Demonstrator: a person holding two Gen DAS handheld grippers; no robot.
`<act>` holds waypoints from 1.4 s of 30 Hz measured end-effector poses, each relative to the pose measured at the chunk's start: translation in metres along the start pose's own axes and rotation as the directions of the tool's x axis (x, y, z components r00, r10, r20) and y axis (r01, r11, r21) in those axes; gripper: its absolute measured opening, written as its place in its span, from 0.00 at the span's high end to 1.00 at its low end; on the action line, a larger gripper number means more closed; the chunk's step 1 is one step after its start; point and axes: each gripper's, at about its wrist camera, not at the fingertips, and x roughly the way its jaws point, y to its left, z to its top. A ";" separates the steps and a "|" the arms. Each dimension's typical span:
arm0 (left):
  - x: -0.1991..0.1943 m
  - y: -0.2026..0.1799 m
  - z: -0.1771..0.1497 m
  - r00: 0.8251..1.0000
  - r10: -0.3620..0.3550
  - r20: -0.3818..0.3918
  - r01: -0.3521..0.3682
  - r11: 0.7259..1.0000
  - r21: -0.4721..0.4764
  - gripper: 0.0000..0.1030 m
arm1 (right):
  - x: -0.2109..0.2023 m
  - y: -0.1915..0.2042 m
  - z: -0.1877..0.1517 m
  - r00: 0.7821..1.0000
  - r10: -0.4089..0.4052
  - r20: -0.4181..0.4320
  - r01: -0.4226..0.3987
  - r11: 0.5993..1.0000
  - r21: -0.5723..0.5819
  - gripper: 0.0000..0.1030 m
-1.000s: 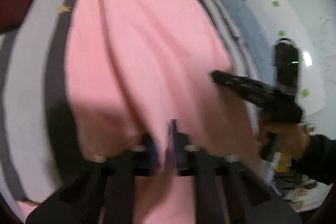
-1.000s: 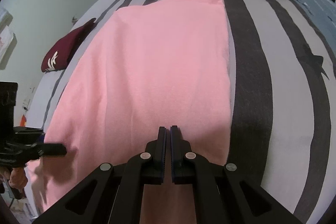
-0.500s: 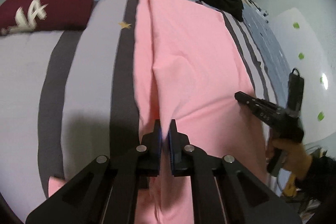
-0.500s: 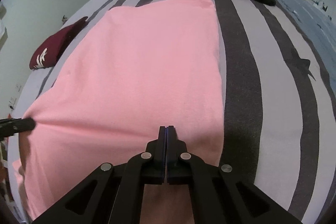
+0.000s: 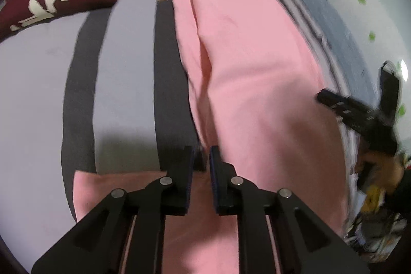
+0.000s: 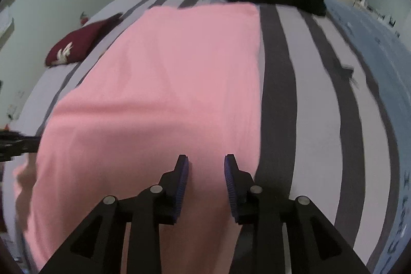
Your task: Fold clothes
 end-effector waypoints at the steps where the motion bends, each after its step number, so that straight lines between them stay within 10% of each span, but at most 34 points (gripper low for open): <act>1: 0.001 -0.001 -0.002 1.000 0.015 0.001 -0.015 1.000 0.011 0.87 | -0.005 -0.001 -0.007 1.000 0.015 -0.013 -0.015 1.000 0.011 0.75; 14: 0.002 0.006 -0.016 0.988 0.155 0.022 -0.156 0.985 0.076 0.73 | -0.051 -0.022 -0.086 0.991 0.043 -0.128 -0.022 0.987 0.159 0.74; 20: -0.011 -0.002 -0.027 0.996 0.066 0.058 -0.070 0.996 0.053 0.72 | -0.044 -0.022 -0.096 0.985 0.092 -0.146 -0.071 0.987 0.142 0.76; 22: -0.010 -0.005 -0.033 0.996 0.070 0.054 -0.073 0.995 0.064 0.69 | -0.041 -0.028 -0.098 0.986 0.059 -0.155 -0.038 0.990 0.134 0.93; 28: 0.005 -0.002 -0.048 0.977 0.211 0.029 -0.213 0.972 0.097 0.69 | -0.038 -0.052 -0.107 0.982 -0.077 -0.174 0.090 0.993 0.072 1.00; 33: -0.002 0.002 -0.047 0.958 0.283 0.035 -0.284 0.959 0.018 0.69 | -0.041 -0.057 -0.102 0.982 -0.042 -0.186 0.063 0.992 0.108 1.00; 42: -0.011 0.000 0.015 0.969 0.168 0.179 -0.163 0.986 -0.045 0.69 | -0.050 -0.049 -0.036 1.000 0.015 -0.014 -0.013 0.992 0.128 0.97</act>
